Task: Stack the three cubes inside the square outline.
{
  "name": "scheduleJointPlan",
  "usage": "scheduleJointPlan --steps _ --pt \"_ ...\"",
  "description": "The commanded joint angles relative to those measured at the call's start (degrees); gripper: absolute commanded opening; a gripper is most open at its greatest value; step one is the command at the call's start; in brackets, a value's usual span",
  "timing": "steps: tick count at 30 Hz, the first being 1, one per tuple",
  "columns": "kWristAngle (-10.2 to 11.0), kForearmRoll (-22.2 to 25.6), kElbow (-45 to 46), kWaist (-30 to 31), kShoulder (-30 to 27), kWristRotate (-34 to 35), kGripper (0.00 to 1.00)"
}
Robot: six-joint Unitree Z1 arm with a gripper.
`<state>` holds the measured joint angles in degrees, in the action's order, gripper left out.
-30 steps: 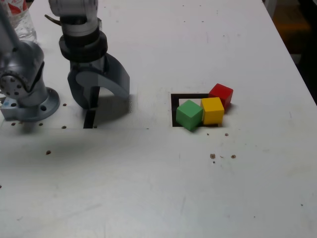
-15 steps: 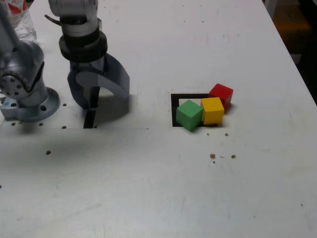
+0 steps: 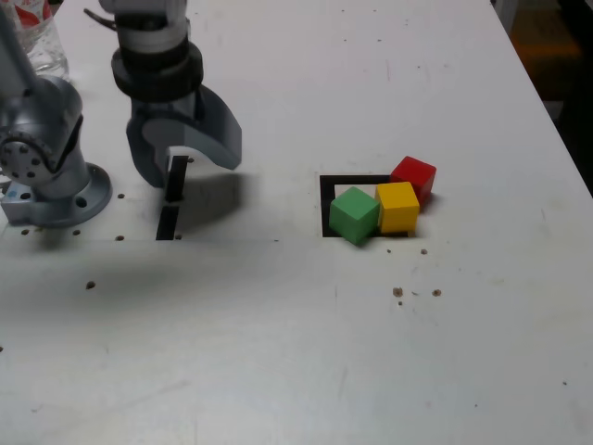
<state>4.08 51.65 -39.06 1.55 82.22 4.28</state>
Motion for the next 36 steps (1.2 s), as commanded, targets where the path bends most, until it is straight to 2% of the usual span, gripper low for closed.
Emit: scheduleJointPlan --steps 1,8,14,22,31,36 --pt "0.43 1.89 -1.37 -0.06 -0.05 0.02 0.86" --pt "3.26 16.04 -13.84 -0.06 1.09 -1.88 0.86" --pt "3.27 19.04 -19.89 -0.06 2.94 -4.71 0.86" --pt "4.07 23.14 -30.34 -0.06 8.91 -10.93 0.86" --pt "4.02 24.26 -42.58 -0.06 15.63 -21.70 0.86" --pt "3.83 24.33 -47.30 -0.06 19.45 -25.50 0.86"
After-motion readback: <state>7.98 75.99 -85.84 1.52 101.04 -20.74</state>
